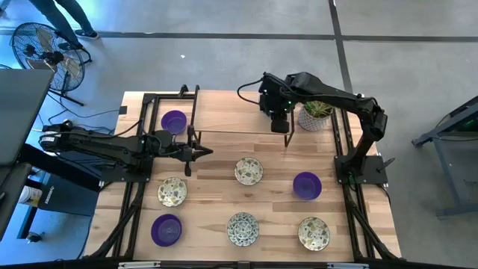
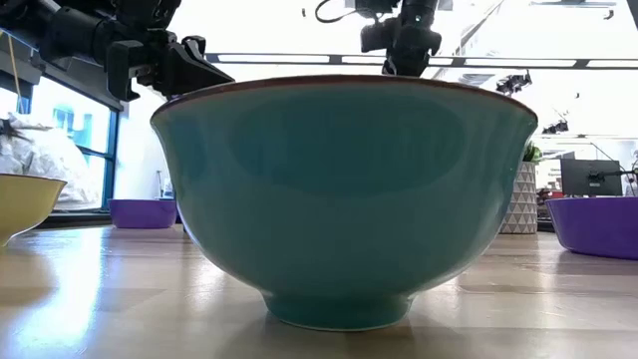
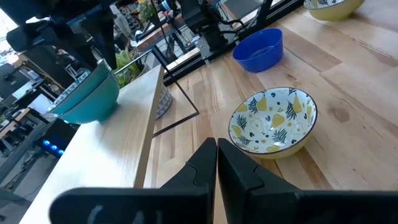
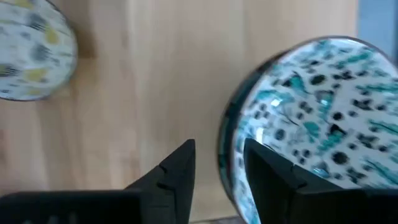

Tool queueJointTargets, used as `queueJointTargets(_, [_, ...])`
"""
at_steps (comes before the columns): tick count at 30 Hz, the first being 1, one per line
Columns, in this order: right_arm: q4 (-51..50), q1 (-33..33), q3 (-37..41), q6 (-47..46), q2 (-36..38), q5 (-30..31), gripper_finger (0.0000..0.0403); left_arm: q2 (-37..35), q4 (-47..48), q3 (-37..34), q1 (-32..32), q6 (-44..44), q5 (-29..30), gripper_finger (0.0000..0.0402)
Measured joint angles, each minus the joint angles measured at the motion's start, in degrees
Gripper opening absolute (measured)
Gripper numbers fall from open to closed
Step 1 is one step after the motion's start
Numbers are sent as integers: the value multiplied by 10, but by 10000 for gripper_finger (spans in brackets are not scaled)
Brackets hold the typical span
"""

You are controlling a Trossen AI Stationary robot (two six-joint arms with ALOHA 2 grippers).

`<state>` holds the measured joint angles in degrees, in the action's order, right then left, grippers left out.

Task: Pick & Place Mini bowls
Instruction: Stack the top blue patterned bowl on the blue bowl on the shelf

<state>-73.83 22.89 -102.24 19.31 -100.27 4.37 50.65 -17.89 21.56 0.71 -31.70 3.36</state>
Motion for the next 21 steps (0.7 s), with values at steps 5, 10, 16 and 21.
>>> queueJointTargets(5, [-2,-13,0,-9,8,43,133,0,0,0,0,0,0,10])
queueJointTargets(10, [-6,-21,0,-27,29,39,115,0,0,0,0,0,0,10])
queueJointTargets(16, [-4,-20,0,-52,50,37,57,0,0,0,0,0,0,10])
queueJointTargets(21, [3,-10,0,-52,50,37,7,0,0,0,0,1,0,10])
